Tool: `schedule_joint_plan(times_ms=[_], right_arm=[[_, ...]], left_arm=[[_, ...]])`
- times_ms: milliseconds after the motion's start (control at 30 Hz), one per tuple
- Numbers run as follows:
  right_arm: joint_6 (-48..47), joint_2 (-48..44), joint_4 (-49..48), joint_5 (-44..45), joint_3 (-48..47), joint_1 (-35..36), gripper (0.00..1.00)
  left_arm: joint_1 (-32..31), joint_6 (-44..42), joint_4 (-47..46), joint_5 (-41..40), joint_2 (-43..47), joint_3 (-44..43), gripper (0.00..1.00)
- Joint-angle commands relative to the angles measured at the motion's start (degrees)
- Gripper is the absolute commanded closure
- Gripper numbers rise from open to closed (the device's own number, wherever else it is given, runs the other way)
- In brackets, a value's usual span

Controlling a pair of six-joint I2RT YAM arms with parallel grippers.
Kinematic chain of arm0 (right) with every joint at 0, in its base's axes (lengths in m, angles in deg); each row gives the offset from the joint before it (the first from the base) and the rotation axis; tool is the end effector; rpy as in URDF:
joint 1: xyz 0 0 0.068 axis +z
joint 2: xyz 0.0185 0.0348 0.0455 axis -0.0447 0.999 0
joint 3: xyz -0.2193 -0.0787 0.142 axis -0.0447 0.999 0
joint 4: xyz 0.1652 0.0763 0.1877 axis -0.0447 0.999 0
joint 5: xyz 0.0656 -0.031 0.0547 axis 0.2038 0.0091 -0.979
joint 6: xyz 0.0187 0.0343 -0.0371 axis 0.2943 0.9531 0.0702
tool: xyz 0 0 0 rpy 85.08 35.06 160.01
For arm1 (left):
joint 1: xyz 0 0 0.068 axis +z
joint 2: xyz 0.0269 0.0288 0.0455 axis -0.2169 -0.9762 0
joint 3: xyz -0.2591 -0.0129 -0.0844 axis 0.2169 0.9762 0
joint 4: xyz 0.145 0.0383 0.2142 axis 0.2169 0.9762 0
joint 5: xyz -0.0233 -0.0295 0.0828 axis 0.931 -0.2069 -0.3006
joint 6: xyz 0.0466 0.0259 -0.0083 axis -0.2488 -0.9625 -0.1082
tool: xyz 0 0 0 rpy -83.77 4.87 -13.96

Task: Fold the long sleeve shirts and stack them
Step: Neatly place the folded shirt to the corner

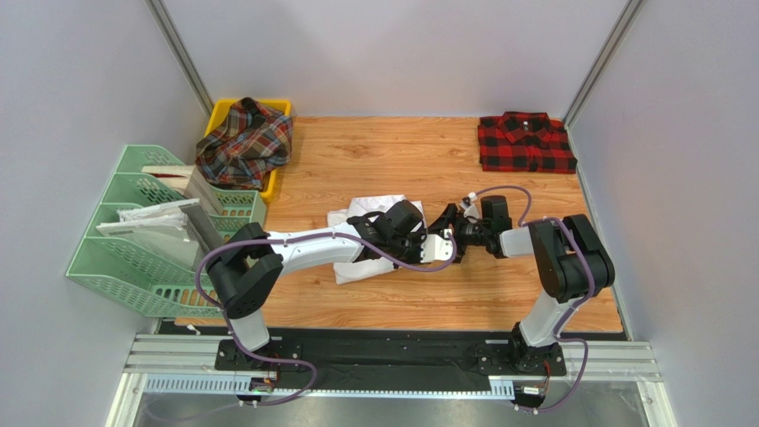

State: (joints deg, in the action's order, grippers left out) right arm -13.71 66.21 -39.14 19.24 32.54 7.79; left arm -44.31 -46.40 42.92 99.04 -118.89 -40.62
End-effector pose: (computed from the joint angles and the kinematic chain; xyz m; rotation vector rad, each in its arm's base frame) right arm 0.2753 0.0783 0.1079 0.4738 2.5346 1.5336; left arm 0.1974 -0.3193 0.2049 1.8219 1.6282 -0.5110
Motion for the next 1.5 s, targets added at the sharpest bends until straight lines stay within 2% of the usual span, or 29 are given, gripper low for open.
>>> schedule_joint_plan(times_ms=[0,200,367,400,467,533,633,700,833,867,967,1033,1233,1333,1467], right_arm=[[3.43,2.50,-7.32,0.38,0.93,2.31,0.17],[3.16,6.99,-6.97,3.63,-1.88,2.66,0.27],[7.82,11.64,-12.15,8.81,-3.90,4.68,0.38],[8.61,12.35,-13.90,9.08,-4.34,5.12,0.38],[11.67,14.54,-17.33,8.47,-5.48,6.17,0.26],[12.65,14.73,-18.22,7.50,-6.01,6.87,0.19],[11.17,13.15,-17.18,5.93,-6.10,6.18,0.19],[7.85,10.18,-13.23,4.87,-5.84,5.39,0.19],[-0.33,4.28,-4.01,3.81,-5.05,1.97,0.18],[-2.26,3.23,1.23,3.63,-5.14,1.52,0.18],[-9.39,-0.03,7.33,3.46,-4.61,0.11,0.17],[-12.81,-0.83,9.54,2.75,-4.78,-0.06,0.17],[-8.97,2.77,2.26,1.88,-4.34,0.02,0.16],[-7.56,4.88,-0.55,1.35,-4.70,0.02,0.16],[-7.91,4.45,-0.92,0.38,-4.26,0.02,0.17]], left_arm=[[0.50,0.03,-0.79,2.03,-0.30,-2.49,1.00],[0.68,1.26,-1.67,2.29,0.49,-2.67,1.00],[1.03,1.26,-2.11,1.85,-0.91,-4.07,1.00],[1.38,1.61,-2.11,1.94,-1.09,-4.68,1.00],[1.64,1.79,-2.11,2.11,-1.61,-5.13,1.00],[1.82,1.44,-1.67,2.81,-1.71,-5.57,1.00],[1.82,1.00,-1.32,4.13,-1.01,-4.61,1.00],[1.82,1.00,-1.14,4.66,-0.30,-3.64,0.99],[1.82,-0.40,0.26,6.77,-0.04,-2.49,0.84],[2.25,0.11,0.96,7.03,0.75,-2.49,0.75],[5.75,3.09,4.03,12.12,2.85,-4.06,0.64],[8.31,4.51,5.71,16.69,3.74,-5.30,0.63],[14.73,9.60,5.98,19.87,3.04,-7.68,0.66],[16.05,11.45,5.10,17.50,-0.46,-9.34,0.72],[17.81,13.13,5.19,19.08,-6.87,-14.26,0.79]])
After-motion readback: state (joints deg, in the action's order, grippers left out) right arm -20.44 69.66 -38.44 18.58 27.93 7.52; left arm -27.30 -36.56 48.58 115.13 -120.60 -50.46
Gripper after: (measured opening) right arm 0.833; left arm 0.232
